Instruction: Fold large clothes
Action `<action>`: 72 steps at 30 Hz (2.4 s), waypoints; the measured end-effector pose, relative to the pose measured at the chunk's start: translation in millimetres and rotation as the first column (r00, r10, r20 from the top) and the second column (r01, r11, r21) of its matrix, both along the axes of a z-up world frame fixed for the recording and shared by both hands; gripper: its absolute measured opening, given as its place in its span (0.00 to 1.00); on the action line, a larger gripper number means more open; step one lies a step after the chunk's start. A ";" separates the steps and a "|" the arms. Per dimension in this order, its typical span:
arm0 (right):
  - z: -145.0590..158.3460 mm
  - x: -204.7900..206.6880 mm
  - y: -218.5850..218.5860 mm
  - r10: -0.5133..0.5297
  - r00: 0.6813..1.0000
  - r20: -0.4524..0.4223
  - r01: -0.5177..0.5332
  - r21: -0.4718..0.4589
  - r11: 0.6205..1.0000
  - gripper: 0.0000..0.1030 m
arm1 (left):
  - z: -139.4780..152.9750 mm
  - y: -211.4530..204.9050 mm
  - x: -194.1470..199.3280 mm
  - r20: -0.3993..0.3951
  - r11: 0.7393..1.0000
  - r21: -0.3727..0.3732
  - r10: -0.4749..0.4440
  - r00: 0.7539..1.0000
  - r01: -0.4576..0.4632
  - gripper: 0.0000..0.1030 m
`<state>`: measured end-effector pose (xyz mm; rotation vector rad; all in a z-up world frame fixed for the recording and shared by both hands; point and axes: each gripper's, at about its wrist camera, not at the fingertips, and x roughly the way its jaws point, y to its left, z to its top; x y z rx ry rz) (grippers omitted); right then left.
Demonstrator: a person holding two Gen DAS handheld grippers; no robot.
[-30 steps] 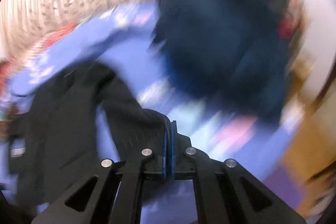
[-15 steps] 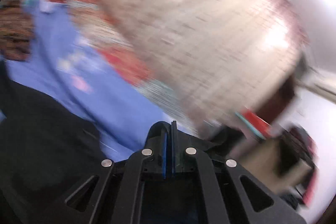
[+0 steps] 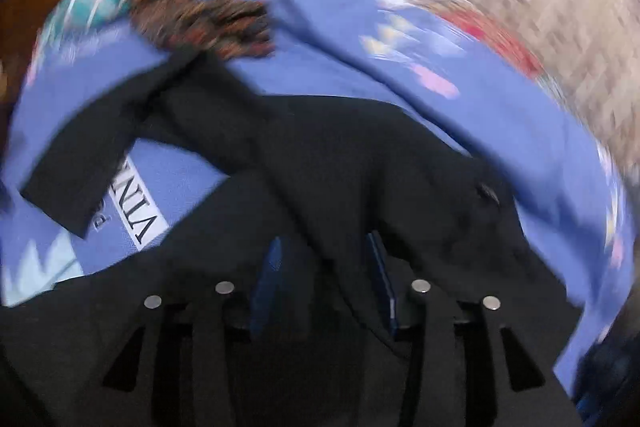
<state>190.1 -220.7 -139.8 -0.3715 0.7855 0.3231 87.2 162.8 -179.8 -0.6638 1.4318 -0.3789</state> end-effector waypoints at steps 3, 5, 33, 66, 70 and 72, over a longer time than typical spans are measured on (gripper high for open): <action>23.2 16.8 -83.0 -0.228 0.973 0.025 0.225 0.094 0.970 0.73 | 0.4 -20.3 10.0 0.003 0.999 0.000 -0.045 0.999 0.045 0.22; 4.0 40.8 -124.9 -0.329 0.939 -0.102 0.339 0.095 0.936 0.73 | -0.8 -34.0 15.8 0.002 0.998 0.006 -0.069 0.998 0.069 0.22; -86.3 -33.1 201.0 0.099 0.903 -0.418 0.007 0.246 0.969 0.73 | 18.1 98.0 -16.9 0.128 0.982 0.042 0.176 0.976 -0.183 0.22; -8.9 27.4 -256.5 -0.666 0.731 -0.152 0.675 0.310 0.670 0.71 | 8.1 -262.9 294.1 0.196 0.913 0.332 -0.314 0.929 0.239 0.34; 3.1 15.5 -226.2 -0.511 0.851 -0.124 0.502 0.479 0.720 0.71 | -17.2 -262.9 324.9 0.130 0.923 0.337 -0.241 0.962 0.186 0.35; -7.3 26.7 -218.6 -0.509 0.848 -0.144 0.520 0.408 0.751 0.71 | -18.4 -261.4 332.4 0.135 0.930 0.331 -0.213 0.968 0.159 0.36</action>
